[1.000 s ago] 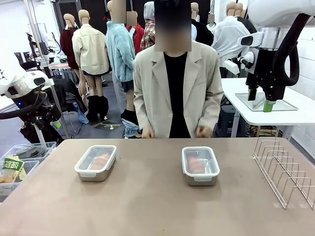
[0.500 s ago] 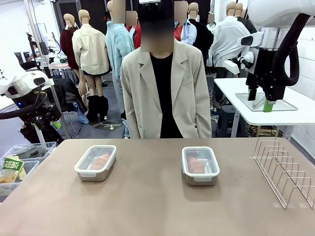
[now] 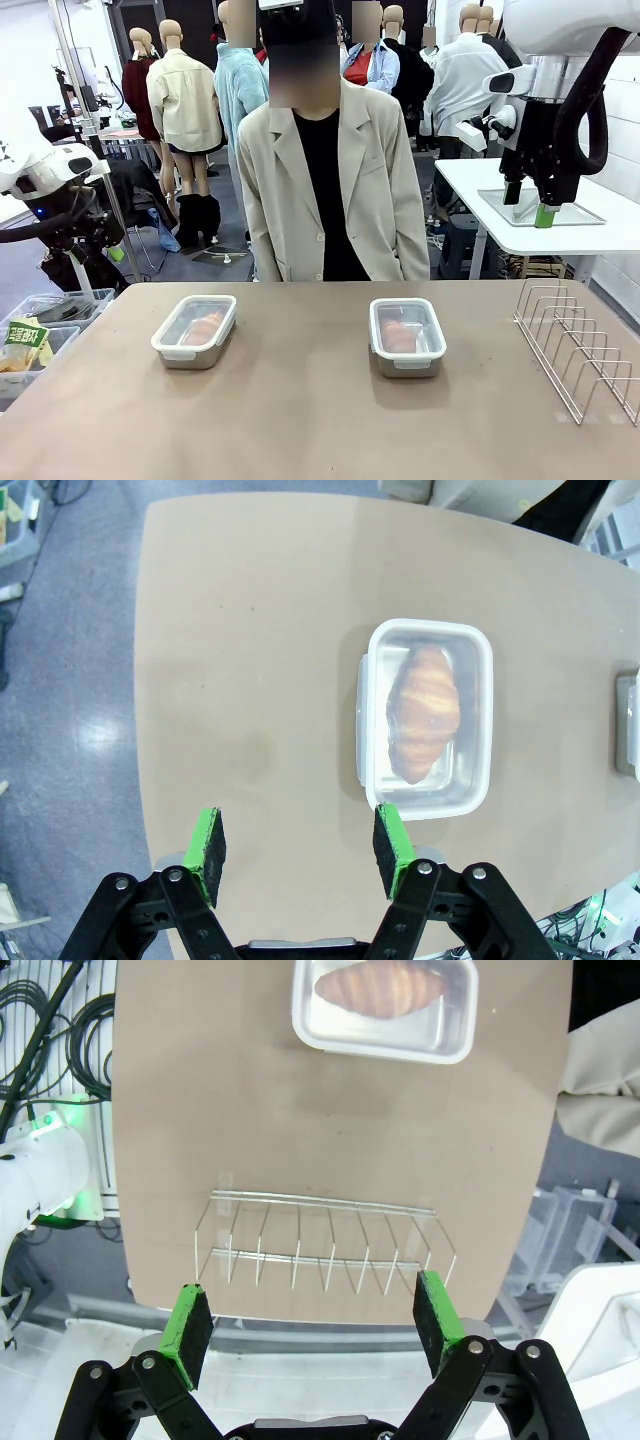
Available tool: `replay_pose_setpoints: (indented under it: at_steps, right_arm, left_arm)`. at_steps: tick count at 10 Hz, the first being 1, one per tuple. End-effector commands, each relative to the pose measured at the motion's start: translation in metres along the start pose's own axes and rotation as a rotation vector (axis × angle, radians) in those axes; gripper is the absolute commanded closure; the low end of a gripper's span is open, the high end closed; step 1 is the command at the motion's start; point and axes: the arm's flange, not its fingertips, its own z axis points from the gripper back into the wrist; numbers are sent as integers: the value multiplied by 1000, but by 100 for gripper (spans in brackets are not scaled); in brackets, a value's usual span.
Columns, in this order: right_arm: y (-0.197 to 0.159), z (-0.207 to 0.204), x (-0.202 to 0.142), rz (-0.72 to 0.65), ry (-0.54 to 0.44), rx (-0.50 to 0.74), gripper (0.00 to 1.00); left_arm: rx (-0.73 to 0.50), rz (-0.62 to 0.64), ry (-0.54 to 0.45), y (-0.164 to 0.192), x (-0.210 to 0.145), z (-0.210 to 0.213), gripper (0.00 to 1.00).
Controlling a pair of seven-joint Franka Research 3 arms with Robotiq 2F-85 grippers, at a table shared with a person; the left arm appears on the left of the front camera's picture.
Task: Place the bread in airtight containers.
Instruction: Release when the human grabs the Airtight Container lid.
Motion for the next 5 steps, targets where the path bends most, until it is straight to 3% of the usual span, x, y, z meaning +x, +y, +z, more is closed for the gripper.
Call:
replay_pose_setpoints:
  at_steps: [1, 5]
  right_arm:
    - [-2, 0, 0, 0, -1, 1, 0]
    - [-2, 0, 0, 0, -1, 1, 0]
  left_arm:
    - [21, 7, 3, 1, 0, 2, 23]
    - [21, 7, 3, 1, 0, 2, 23]
